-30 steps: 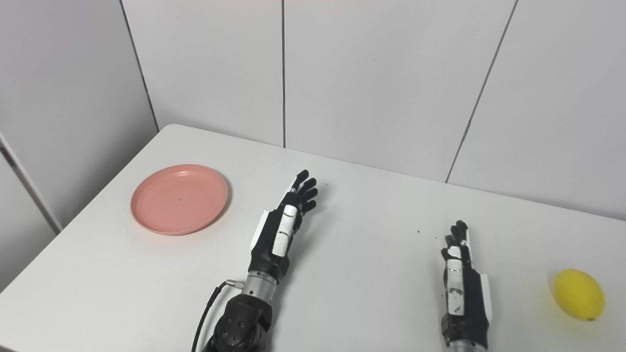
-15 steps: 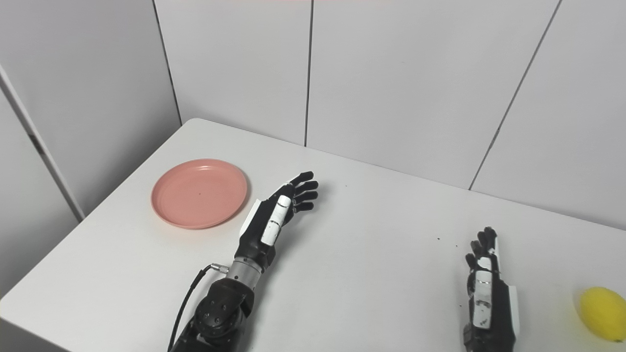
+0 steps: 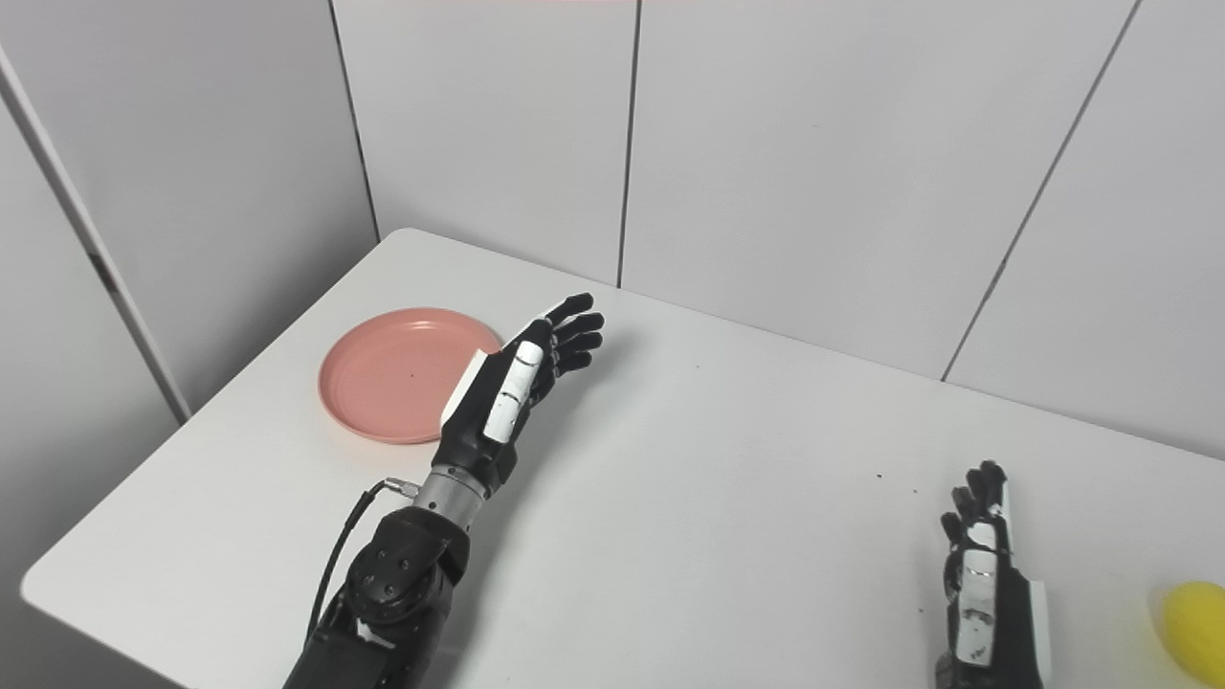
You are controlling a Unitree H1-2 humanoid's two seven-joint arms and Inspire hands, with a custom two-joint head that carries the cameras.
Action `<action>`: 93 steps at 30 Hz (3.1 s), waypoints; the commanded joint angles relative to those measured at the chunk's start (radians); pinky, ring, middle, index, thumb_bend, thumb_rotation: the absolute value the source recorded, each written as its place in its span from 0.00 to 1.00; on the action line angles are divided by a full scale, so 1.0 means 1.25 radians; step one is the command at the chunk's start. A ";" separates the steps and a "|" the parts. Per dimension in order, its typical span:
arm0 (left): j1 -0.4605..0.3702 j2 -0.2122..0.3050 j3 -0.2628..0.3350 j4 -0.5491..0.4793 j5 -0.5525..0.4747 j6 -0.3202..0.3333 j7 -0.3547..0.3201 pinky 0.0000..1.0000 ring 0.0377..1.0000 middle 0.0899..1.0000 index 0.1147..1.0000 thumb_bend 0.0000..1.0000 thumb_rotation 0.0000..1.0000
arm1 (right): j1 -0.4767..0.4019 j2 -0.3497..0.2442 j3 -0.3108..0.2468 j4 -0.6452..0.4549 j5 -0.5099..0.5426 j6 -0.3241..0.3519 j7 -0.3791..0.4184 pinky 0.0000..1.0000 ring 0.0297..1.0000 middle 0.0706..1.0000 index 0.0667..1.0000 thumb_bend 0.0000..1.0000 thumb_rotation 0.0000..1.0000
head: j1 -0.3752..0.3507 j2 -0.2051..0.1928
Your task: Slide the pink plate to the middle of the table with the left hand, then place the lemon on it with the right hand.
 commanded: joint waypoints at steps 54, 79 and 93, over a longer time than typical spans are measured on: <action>-0.110 0.249 0.291 0.308 -0.060 -0.136 0.098 0.87 0.83 0.81 0.80 0.74 1.00 | 0.005 -0.007 0.010 -0.015 0.000 -0.019 0.026 1.00 1.00 1.00 1.00 0.61 1.00 | 0.058 -0.022; -0.133 0.217 0.223 0.427 -0.055 -0.165 0.087 0.85 0.86 0.86 0.84 0.71 1.00 | 0.011 -0.003 0.007 -0.037 0.000 -0.008 0.026 1.00 1.00 1.00 1.00 0.62 1.00 | 0.053 -0.016; -0.120 0.183 0.167 0.374 -0.045 -0.112 0.083 0.88 0.87 0.85 0.83 0.69 1.00 | 0.012 0.002 0.006 -0.049 -0.003 0.001 0.021 1.00 1.00 1.00 1.00 0.62 1.00 | 0.048 -0.008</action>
